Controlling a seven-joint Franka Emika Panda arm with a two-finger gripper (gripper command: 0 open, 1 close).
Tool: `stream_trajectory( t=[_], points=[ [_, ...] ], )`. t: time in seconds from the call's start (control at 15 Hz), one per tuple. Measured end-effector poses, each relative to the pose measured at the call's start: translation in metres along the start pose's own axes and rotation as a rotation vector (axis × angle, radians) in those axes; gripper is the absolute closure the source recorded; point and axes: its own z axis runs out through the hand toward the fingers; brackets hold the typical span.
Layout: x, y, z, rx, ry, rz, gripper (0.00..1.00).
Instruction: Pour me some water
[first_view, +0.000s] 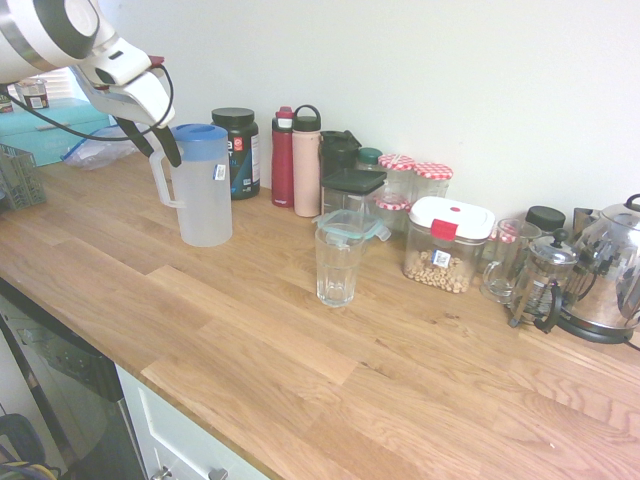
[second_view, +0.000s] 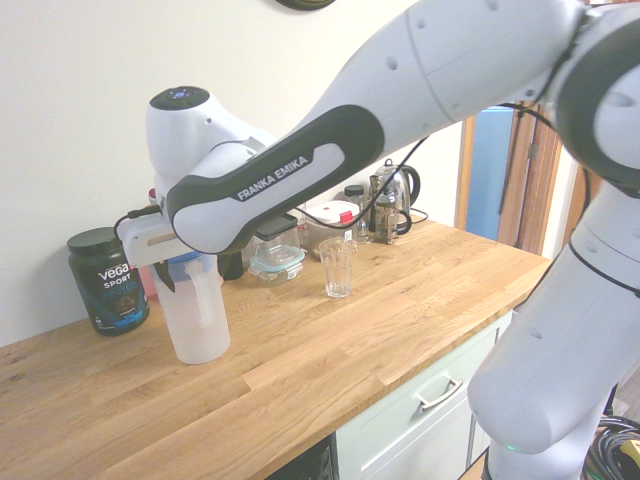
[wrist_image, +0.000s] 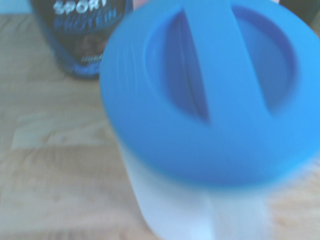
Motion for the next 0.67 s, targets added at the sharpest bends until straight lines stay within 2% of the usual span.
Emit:
stream_trajectory(
  t=[0.27, 0.67],
  points=[
    [0.007, -0.013, 0.031, -0.005, -0.025, 0.006, 1.0],
    [0.006, -0.009, 0.026, -0.006, -0.026, -0.023, 1.0]
  ],
)
